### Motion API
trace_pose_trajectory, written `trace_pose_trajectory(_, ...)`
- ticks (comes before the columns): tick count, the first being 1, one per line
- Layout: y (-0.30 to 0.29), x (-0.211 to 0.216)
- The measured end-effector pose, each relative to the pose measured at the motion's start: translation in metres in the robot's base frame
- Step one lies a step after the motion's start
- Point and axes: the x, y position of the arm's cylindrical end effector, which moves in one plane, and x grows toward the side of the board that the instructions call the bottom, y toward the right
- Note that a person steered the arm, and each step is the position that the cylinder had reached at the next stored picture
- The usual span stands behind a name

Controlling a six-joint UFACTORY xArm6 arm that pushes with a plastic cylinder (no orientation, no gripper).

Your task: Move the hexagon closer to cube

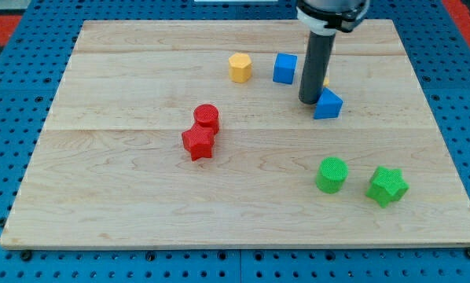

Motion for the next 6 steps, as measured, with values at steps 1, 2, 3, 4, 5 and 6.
trace_pose_trajectory(1,-0.025,0.035)
trace_pose_trajectory(2,0.048,0.016)
trace_pose_trajectory(3,0.085,0.016)
trace_pose_trajectory(4,0.022,0.065)
trace_pose_trajectory(5,-0.092,0.006)
trace_pose_trajectory(6,-0.171,-0.092)
